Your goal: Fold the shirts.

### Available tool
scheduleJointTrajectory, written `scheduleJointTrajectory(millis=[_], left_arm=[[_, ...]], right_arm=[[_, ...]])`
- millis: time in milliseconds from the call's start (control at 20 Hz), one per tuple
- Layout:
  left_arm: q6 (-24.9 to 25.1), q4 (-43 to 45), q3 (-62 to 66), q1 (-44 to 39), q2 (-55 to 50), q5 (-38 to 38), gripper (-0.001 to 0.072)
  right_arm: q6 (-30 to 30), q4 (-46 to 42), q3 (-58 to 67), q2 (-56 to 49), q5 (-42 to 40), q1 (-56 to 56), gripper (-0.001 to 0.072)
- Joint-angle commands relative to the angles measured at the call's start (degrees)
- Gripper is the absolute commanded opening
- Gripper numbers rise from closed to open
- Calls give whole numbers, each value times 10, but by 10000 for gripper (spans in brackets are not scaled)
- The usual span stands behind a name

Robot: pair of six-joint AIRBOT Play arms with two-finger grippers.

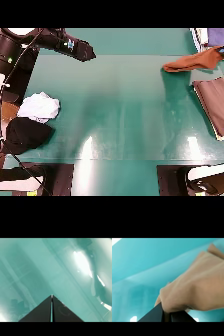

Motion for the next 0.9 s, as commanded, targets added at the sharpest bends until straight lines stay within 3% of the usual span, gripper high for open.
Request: scheduleJointTrajectory(millis=[0, 250, 850], left_arm=[[-1, 0, 0, -1, -1, 2, 27], [-1, 0, 0, -1, -1, 2, 28], [2, 1, 0, -1, -1, -23, 28]], right_arm=[[0, -22, 82, -10, 1, -36, 15], [-11, -22, 47, 41, -4, -77, 14], [-29, -52, 33, 137, 99, -110, 14]])
